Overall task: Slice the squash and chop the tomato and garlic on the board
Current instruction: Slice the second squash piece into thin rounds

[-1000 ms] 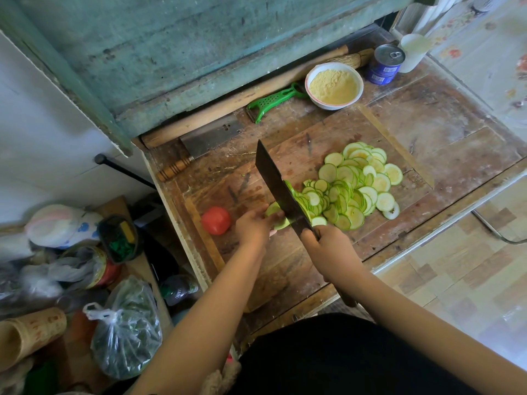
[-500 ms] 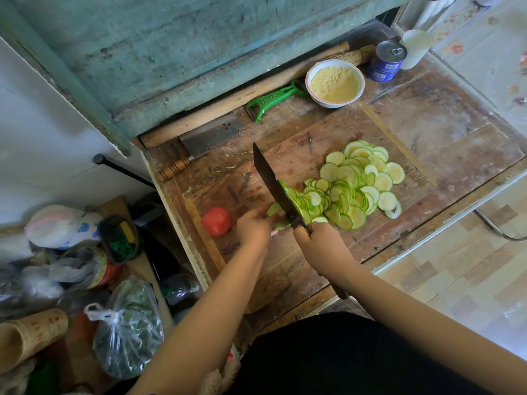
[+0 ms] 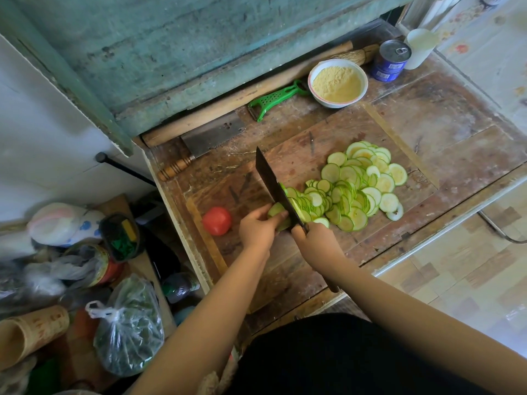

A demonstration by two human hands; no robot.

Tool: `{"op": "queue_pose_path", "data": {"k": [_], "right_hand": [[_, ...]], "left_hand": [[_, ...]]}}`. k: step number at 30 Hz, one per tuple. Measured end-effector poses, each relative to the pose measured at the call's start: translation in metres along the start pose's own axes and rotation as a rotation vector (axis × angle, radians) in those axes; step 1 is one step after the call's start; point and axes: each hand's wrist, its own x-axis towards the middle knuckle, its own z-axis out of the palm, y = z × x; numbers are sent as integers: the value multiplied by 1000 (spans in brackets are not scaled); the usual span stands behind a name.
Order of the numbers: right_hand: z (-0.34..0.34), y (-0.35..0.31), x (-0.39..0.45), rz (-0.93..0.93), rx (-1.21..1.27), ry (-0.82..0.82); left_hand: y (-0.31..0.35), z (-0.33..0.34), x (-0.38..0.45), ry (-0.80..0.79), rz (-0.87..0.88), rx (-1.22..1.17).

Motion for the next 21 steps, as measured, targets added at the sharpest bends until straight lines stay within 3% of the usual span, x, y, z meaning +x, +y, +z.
{"op": "queue_pose_path", "data": {"k": [21], "right_hand": [[-23, 4, -30, -116, 88, 74]], "left_hand": [[14, 0, -5, -7, -152, -161]]}}
